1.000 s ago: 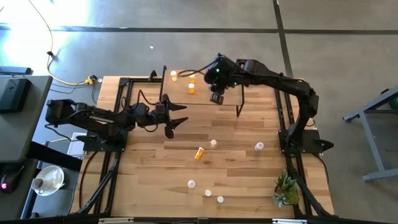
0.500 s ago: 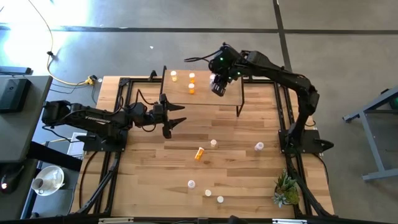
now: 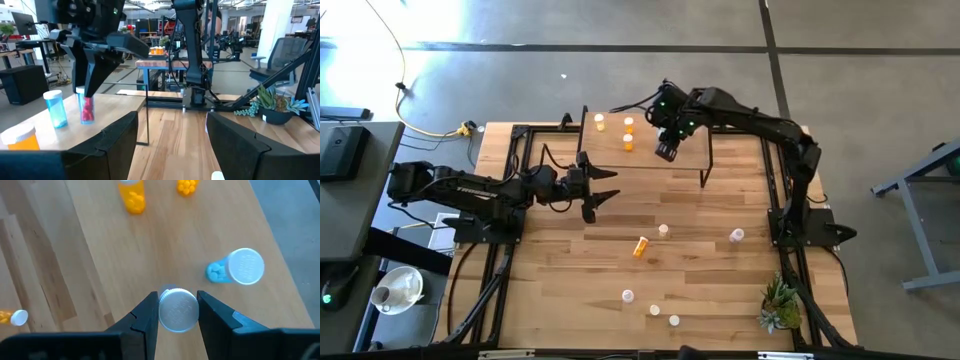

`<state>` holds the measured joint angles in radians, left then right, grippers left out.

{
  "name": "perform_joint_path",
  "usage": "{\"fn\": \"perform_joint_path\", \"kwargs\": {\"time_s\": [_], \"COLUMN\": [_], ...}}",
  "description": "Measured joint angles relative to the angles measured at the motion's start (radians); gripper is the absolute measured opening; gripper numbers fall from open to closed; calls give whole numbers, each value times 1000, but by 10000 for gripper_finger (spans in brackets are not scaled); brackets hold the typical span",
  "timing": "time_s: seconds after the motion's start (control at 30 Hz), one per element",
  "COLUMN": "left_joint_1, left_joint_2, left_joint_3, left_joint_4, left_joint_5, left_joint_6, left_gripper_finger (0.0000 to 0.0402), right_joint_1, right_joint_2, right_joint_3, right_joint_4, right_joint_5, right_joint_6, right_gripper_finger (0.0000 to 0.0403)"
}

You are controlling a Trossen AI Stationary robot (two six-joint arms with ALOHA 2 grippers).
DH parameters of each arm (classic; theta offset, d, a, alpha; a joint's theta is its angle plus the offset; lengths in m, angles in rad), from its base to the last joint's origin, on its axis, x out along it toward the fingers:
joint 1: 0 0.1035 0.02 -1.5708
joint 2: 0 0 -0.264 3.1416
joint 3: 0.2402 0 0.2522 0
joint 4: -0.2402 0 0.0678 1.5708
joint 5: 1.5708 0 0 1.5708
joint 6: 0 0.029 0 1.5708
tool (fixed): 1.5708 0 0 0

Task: Pick and place medicine bottles onto shelf by color
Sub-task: Put the top blue pill bottle on the shelf aligned with the blue pill bottle

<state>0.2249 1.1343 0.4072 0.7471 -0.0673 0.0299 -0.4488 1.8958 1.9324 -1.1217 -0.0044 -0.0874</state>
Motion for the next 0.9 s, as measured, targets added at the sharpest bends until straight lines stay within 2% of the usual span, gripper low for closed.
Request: {"fn": "perform_joint_path", "kwargs": {"time_s": [0.3,0.6,0.9], "left_joint_1": [0,0,0], "left_joint_2": [0,0,0], "left_joint_3": [0,0,0], "left_joint_4": [0,-3,-2], "left_joint_5": [0,0,1], "left_joint_6": [0,0,0], "left_gripper_finger": [227,227,227], "right_joint_1": [30,46,45], "right_joint_2": [3,24,24], "right_joint_3": [0,-2,-2], "right_joint_4": [5,12,13], "right_joint_5": [2,67,74], "right_joint_6": [-7,-10,-23], "right_gripper_finger": [103,103,109]}}
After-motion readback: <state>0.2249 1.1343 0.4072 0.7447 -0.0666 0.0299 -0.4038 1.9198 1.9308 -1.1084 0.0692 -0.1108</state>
